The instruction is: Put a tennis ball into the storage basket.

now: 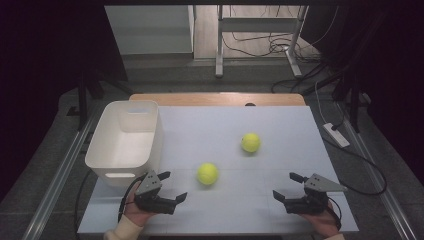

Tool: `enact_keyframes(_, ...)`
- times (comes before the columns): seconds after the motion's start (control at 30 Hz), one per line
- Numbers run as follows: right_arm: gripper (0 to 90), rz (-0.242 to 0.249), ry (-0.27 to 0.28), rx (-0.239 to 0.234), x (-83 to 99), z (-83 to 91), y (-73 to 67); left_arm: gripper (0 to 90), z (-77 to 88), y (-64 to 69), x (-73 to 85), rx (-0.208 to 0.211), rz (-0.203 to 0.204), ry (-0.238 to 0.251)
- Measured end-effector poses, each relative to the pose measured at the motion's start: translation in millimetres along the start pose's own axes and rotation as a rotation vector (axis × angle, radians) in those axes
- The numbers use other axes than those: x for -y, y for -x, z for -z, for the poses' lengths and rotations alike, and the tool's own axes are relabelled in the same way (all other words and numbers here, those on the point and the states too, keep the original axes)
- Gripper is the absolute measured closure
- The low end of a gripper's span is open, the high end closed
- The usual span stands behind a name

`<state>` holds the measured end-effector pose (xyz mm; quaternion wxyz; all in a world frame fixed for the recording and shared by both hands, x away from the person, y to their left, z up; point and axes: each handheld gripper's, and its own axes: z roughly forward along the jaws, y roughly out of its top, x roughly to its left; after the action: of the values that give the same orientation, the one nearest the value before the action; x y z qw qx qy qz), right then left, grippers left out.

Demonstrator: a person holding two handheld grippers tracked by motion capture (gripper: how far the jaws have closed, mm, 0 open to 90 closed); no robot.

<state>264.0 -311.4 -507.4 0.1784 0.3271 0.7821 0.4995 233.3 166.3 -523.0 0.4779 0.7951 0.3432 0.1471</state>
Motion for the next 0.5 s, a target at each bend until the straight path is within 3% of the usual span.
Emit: enact_keyframes(0.5, 9.0, 0.011, -0.006, -0.021, -0.6, -3.6, -0.6, 6.9, 1.1, 1.3, 0.4, 0.001, -0.004, 0.005)
